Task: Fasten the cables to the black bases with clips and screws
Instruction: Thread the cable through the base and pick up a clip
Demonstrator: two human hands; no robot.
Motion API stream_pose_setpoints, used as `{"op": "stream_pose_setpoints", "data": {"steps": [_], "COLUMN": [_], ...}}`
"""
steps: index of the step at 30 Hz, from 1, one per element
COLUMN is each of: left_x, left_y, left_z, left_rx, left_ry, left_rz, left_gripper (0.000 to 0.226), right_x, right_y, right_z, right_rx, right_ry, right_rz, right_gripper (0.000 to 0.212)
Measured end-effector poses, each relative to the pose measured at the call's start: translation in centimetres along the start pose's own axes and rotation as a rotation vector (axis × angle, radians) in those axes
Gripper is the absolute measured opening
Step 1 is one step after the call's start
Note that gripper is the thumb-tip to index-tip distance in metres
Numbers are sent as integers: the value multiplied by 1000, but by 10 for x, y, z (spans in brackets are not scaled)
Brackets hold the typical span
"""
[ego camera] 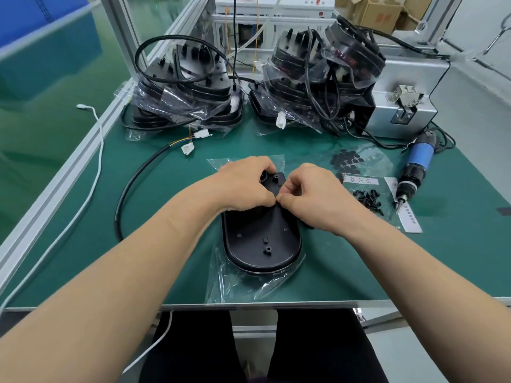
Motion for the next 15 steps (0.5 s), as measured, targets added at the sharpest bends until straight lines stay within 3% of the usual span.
{"op": "stream_pose_setpoints", "data": {"steps": [6, 15], "left_x": [5, 8], "left_y": [-3, -3], "left_z": [-2, 1], "left_rx": [1, 38], "left_ry": [63, 99], "left_rz": [-3, -39], "left_gripper": [59, 54], "right_x": [-11, -20], "right_y": [-1, 8], "right_z": [-2, -9], "right_rx": [-30, -43], "right_ry": [-44, -299], "right_rz": [-14, -65], "right_gripper": [17, 15]}}
Point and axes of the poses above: each hand's wrist, its own y-axis away from the middle knuckle, its own z-axis out of the back of the hand, x = y × z, the point moved 2 cm from there along -y, towards the middle knuckle, and after that the axes turned 2 degrees about x, right-handed, at the moved point
